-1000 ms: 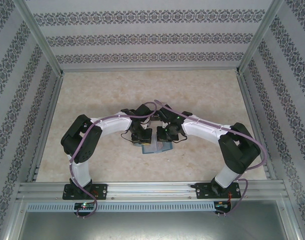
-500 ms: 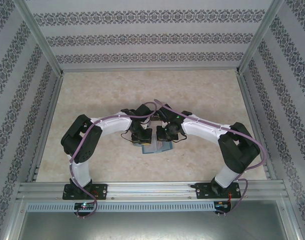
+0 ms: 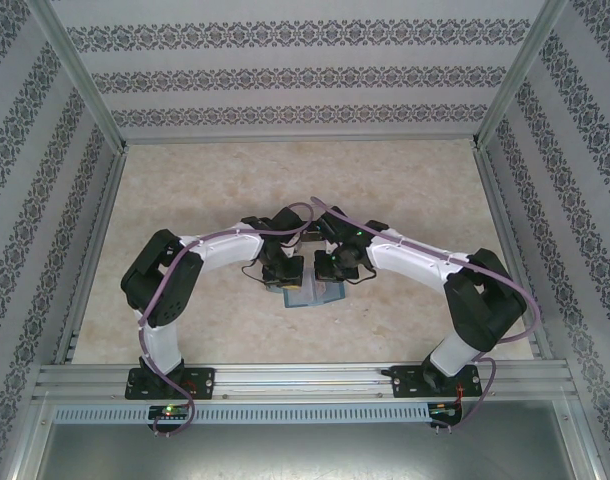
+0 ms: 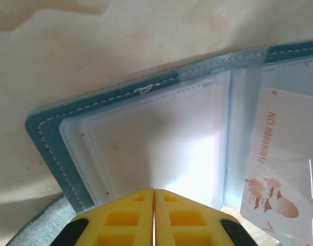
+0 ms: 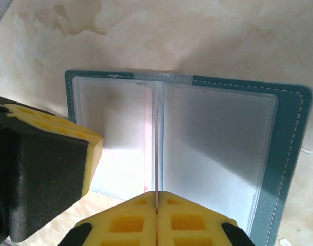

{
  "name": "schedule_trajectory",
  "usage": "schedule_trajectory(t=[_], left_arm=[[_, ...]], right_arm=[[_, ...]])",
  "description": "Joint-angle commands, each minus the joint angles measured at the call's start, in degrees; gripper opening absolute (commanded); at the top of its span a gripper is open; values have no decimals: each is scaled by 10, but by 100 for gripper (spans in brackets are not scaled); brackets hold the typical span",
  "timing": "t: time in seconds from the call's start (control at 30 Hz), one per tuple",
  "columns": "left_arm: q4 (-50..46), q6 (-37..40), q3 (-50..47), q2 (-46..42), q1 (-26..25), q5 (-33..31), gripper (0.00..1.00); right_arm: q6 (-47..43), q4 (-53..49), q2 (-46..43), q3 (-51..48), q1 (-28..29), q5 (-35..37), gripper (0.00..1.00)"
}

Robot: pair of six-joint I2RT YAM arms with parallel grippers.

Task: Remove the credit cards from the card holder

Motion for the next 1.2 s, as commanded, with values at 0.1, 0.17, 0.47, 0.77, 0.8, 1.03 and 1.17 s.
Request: schedule_trajectory(t=[0.1, 0.17, 0.47, 0.77, 0.8, 1.03, 1.17], left_arm=[[9, -9, -24, -45, -2, -26, 8], [10, -11, -31, -51, 1, -30, 8], [17, -17, -58, -72, 5, -34, 8], [36, -28, -92, -86, 11, -26, 8], [38, -29, -95, -88, 12, -25, 8], [34, -25, -110, -96, 23, -17, 9], [22, -17, -115, -100, 29, -19, 8]], right_arm=[[-92, -45, -11, 36, -10, 10, 7], [-129, -58, -12, 44, -12, 18, 7], [-335, -98, 3, 83, -19, -5, 7], [-602, -170, 43, 153, -19, -12, 7], [-630, -173, 46, 158, -19, -7, 6], [-769, -187, 68, 192, -37, 13, 5], [-827, -207, 90, 216, -51, 21, 3]])
